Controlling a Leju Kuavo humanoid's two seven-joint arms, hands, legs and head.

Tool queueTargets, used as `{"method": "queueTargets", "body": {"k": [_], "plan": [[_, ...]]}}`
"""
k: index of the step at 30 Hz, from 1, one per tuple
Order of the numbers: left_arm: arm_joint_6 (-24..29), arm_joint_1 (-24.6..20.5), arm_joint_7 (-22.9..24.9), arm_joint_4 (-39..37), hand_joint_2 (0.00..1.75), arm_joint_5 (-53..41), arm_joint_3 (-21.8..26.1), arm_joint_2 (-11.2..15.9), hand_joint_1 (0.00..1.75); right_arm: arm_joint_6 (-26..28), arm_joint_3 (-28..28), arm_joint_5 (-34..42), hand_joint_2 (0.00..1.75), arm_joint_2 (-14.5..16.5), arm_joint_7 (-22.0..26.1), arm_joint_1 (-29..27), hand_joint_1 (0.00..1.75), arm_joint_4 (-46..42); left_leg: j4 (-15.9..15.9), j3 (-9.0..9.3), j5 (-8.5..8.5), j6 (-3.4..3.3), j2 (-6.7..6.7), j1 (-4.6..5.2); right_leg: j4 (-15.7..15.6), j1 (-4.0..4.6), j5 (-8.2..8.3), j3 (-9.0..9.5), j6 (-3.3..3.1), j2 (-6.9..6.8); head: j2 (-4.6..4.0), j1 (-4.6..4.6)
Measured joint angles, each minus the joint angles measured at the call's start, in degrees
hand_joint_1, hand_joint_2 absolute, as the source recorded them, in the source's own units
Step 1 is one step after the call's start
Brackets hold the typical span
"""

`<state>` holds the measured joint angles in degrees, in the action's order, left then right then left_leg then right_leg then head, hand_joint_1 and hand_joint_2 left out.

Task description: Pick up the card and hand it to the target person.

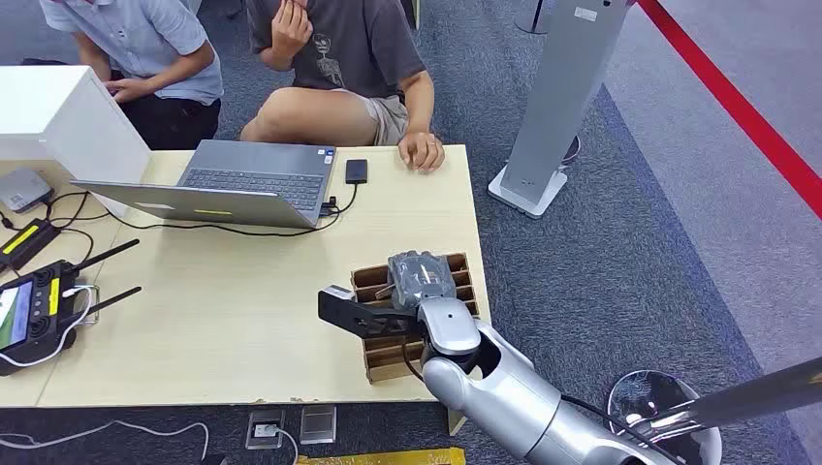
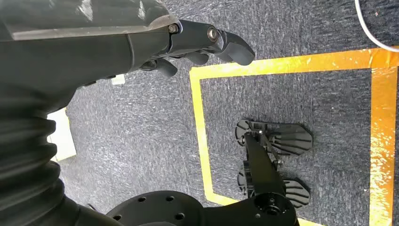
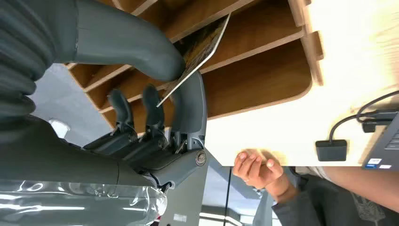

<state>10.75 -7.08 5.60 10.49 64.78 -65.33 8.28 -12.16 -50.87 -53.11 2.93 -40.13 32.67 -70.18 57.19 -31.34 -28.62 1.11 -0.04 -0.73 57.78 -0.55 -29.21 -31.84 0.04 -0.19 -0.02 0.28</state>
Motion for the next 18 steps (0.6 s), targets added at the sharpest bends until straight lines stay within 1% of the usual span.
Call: {"method": "queueTargets", "body": {"k": [2,5,18], "plan": [[0.0,0.0,0.0,0.0,1.75,0.0,0.0,0.0,0.0,0.1,0.0,0.0,1.75,0.0,0.0,0.0,1.56,0.0,0.0,0.0,0.0,0.0,0.0,0.0,0.0,0.0,0.0,0.0,0.0,0.0,0.0,-0.01],[0.0,0.0,0.0,0.0,1.75,0.0,0.0,0.0,0.0,0.5,0.0,0.5,1.75,0.0,0.0,0.0,1.68,0.0,0.0,0.0,0.0,0.0,0.0,0.0,0.0,0.0,0.0,0.01,0.0,0.0,0.0,-0.02],[1.2,0.0,0.3,0.0,1.75,0.9,0.0,0.0,0.0,2.4,-0.5,2.6,1.75,-0.3,0.1,0.3,1.69,0.0,0.0,-0.01,0.0,0.0,0.0,0.0,0.0,0.0,0.0,0.0,0.0,0.0,0.0,0.0]]}}
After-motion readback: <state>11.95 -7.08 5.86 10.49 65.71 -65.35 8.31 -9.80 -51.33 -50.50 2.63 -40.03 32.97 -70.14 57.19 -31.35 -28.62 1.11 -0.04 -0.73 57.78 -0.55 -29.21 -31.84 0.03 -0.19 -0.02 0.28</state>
